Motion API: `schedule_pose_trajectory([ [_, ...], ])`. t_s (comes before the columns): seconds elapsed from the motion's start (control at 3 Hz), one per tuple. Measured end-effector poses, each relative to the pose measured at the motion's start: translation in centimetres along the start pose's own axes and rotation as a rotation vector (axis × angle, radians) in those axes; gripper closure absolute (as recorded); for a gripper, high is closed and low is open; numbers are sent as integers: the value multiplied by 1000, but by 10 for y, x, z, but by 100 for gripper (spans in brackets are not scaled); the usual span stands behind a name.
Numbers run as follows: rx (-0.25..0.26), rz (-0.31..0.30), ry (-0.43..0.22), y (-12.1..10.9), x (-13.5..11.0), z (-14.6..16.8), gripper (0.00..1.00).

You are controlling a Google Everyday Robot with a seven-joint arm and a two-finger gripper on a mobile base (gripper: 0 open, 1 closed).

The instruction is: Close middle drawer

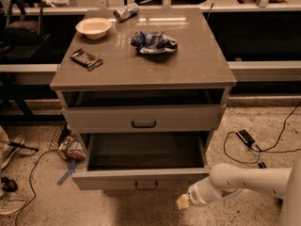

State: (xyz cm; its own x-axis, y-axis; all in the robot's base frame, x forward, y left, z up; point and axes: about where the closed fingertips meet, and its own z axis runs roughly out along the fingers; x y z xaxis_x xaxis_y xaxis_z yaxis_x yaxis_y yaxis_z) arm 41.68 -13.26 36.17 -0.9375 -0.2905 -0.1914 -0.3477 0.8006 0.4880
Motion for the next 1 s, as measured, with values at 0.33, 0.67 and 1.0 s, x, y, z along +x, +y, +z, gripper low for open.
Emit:
schedule_pose_trajectory([
  [0.33, -1, 0, 1, 0, 0, 1, 100],
  [0.67, 0, 0, 1, 0, 0, 1, 100],
  [1.0, 57, 8, -52, -18, -16, -5, 100],
])
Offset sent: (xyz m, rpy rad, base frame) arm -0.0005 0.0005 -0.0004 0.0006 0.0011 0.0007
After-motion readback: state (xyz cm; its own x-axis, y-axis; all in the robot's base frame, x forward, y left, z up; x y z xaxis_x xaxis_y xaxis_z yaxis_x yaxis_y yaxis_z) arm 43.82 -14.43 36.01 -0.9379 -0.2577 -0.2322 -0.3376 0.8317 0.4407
